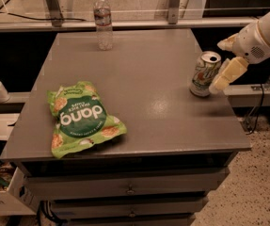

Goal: Pick 7up can

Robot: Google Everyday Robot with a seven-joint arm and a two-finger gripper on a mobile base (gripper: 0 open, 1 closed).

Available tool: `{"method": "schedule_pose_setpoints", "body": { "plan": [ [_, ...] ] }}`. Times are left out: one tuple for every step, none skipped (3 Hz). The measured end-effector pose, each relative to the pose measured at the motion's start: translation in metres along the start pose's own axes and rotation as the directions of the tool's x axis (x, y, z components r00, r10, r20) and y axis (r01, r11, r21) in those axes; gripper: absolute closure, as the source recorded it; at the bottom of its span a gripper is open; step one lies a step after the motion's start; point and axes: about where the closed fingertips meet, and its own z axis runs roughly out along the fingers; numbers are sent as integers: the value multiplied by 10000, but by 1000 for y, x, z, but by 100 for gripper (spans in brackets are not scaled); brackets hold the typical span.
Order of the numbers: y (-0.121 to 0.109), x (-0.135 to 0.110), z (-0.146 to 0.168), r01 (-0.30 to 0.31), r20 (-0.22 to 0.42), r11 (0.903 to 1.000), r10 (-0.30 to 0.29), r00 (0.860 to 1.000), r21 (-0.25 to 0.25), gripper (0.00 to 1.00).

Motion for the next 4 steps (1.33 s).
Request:
{"method": "schedule_pose_setpoints", "body": {
  "plan": [
    [-1,2,14,-523,-242,9978,513,9984,-398,18],
    [0,8,18,-1010,-597,9930,974,9935,-608,41],
    [2,11,20,-1265,-875,9890,1197,9889,-772,65],
    [4,11,19,-1360,-1067,9866,1263,9862,-899,88]
  ]
}}
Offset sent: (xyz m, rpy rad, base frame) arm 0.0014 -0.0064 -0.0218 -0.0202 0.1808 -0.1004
